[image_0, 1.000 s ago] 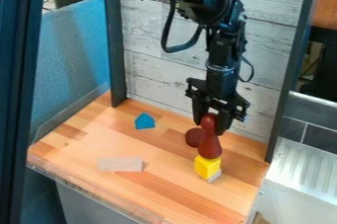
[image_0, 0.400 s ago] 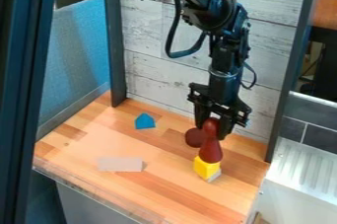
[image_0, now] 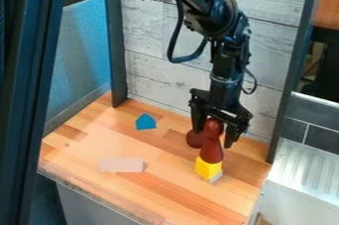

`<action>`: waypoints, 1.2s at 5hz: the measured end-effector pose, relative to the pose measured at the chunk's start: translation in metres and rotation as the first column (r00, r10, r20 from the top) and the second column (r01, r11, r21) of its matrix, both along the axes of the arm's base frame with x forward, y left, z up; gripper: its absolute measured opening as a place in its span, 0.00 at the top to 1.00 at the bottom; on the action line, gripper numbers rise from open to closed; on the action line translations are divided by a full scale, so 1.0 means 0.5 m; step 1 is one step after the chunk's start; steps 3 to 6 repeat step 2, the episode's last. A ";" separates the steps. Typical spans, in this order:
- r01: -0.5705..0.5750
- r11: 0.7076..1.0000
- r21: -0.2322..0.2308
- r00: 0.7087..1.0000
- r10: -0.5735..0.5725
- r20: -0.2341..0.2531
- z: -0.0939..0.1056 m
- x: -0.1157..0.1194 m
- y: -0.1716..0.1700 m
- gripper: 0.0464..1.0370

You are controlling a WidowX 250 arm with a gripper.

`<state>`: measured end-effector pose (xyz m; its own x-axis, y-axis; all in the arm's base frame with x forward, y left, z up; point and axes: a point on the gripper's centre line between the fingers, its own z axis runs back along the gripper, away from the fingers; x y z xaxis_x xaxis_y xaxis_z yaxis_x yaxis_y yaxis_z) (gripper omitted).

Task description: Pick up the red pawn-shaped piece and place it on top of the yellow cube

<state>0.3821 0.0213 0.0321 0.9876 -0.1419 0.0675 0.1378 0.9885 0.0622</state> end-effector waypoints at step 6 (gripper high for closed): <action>-0.005 0.996 -0.088 0.995 0.013 0.098 0.114 -0.012 0.031 0.04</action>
